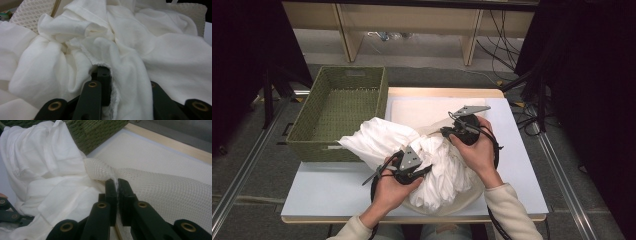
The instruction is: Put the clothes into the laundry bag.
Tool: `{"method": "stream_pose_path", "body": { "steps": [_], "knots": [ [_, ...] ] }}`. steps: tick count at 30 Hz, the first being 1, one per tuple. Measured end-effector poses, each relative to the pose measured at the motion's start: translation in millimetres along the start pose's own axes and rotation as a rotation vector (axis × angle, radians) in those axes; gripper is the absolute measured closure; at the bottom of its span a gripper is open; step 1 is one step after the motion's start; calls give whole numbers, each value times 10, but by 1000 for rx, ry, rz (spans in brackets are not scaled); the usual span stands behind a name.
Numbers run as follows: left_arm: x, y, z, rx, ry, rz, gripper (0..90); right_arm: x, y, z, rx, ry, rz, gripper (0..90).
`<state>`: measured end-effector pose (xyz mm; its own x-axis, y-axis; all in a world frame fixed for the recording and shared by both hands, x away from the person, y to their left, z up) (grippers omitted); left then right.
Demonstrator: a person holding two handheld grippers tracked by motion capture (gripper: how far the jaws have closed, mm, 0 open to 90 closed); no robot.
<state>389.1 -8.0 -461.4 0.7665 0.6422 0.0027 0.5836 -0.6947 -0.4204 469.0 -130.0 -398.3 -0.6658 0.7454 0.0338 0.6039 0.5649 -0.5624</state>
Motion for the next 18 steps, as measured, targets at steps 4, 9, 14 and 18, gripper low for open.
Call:
{"method": "stream_pose_path", "body": {
  "steps": [4, 9, 14, 18],
  "knots": [
    [-9, -43, -15, -11, -20, 3, 783, -14, -16, 2, 0, 3, -9, 877],
    [-17, -84, -94, -69, -37, -7, 797, 30, -167, -74, -27, 19, -33, 881],
    [-81, -149, -332, -135, 11, -42, 805, 226, -191, -128, -49, 31, -83, 884],
    [60, 87, -310, -87, 95, -108, 799, 321, -297, -197, -90, 35, -120, 886]
  ]
}}
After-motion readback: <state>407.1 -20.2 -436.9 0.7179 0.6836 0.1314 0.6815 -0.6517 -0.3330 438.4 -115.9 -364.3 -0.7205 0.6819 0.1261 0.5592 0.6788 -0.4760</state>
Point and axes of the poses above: each handheld gripper's, and its own axes: y roughly forward along the jaws, z roughly out of its underside, x roughly to its left, the point moved 7 cm from there along y, roughly forward along the jaws, and after that the axes turned 5 degrees about -x, right-handed, at the moved point
